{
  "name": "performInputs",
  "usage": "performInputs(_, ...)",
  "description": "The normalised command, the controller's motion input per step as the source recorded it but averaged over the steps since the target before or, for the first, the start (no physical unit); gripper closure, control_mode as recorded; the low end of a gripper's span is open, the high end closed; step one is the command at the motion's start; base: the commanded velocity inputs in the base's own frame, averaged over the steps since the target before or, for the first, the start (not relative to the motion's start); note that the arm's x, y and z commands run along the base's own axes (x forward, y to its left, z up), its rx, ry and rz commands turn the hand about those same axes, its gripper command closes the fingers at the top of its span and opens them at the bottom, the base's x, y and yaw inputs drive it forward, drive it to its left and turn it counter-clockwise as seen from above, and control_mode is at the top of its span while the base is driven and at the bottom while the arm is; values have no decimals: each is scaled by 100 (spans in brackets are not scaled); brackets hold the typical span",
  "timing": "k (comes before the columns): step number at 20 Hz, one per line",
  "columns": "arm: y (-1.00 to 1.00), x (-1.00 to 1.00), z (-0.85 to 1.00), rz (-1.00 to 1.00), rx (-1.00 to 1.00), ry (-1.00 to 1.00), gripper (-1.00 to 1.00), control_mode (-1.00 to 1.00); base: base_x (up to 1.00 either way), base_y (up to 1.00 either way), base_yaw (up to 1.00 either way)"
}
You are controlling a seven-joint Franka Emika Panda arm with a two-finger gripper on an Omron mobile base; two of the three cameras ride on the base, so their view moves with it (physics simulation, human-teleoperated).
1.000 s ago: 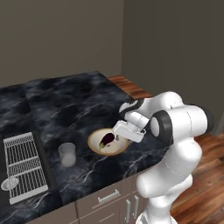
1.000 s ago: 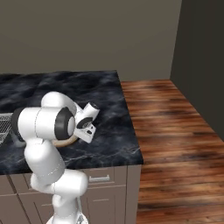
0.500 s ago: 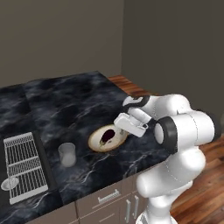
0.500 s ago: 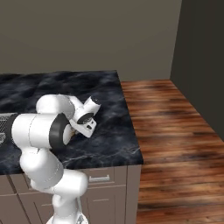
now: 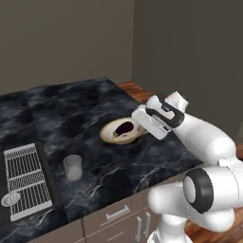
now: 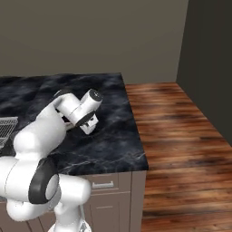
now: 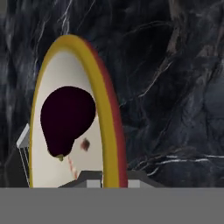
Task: Move the glass cup from next to the sink to the open cabinet. Then, move the bowl with the eggplant to the fridge to clear the area for faucet cleaning.
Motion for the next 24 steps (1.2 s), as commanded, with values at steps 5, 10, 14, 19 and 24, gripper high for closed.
performInputs(5, -42, -53, 44, -45, 17, -12, 100, -100, 0, 0, 0)
performInputs(10, -16, -23, 9, -22, 7, -7, 100, 100, -27, -16, -37)
performInputs(14, 0, 0, 0, 0, 0, 0, 100, 100, -37, -19, -67)
performInputs(19, 0, 0, 0, 0, 0, 0, 100, 100, -35, -20, -74)
performInputs(24, 0, 0, 0, 0, 0, 0, 100, 100, -35, -21, -75)
